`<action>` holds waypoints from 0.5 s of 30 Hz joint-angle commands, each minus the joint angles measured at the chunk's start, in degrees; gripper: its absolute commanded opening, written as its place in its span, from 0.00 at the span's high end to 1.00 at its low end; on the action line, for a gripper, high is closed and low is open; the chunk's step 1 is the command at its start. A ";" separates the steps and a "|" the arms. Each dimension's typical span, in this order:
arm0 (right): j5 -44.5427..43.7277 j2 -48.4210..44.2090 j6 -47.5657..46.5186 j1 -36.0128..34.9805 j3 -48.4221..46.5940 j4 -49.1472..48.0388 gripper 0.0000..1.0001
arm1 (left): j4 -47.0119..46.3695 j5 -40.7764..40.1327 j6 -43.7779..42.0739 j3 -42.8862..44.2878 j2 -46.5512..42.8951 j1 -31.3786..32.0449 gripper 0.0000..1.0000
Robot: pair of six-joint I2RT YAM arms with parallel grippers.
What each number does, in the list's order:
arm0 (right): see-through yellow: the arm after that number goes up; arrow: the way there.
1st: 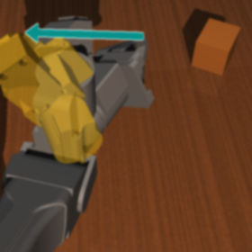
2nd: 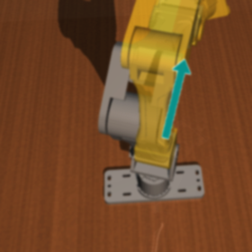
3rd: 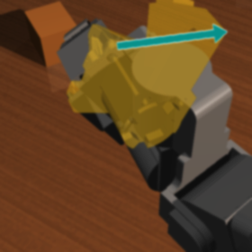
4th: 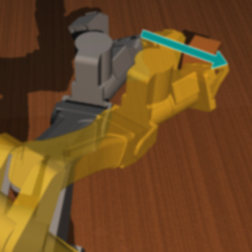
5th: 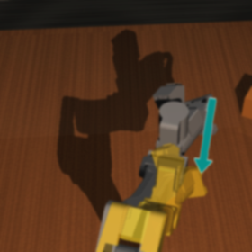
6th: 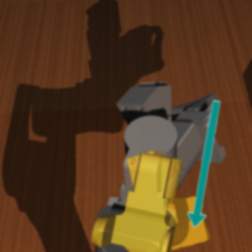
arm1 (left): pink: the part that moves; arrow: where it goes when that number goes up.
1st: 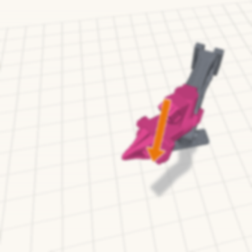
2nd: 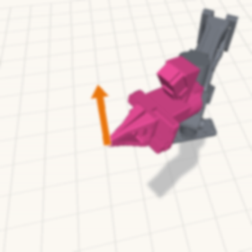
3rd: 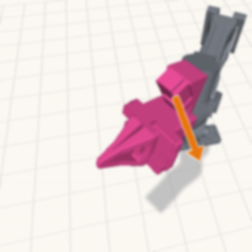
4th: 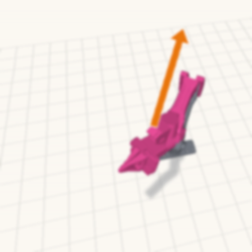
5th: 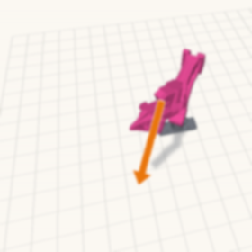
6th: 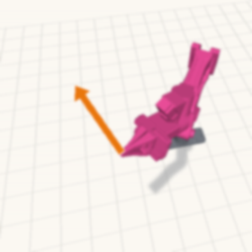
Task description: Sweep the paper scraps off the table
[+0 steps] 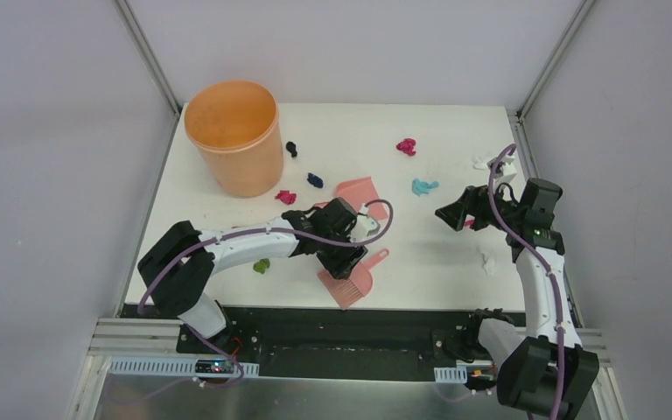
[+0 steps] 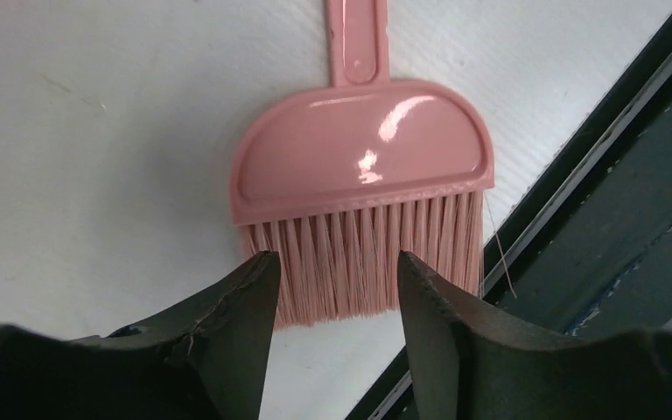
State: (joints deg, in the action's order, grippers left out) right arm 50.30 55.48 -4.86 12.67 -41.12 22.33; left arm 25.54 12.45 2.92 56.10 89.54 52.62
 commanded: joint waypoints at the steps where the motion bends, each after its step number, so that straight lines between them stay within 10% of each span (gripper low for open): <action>1: 3.36 -2.84 -4.02 0.08 0.06 -1.27 0.11 | 5.59 -6.87 -4.39 1.32 1.58 4.50 0.47; 15: 4.83 -1.85 -4.89 -0.01 -0.51 0.13 0.10 | 8.99 -15.42 -6.86 4.21 2.10 8.07 0.61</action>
State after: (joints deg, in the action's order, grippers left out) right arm 53.25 53.36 -7.86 12.67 -41.10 23.27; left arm 34.54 -1.63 -2.98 58.28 94.72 61.87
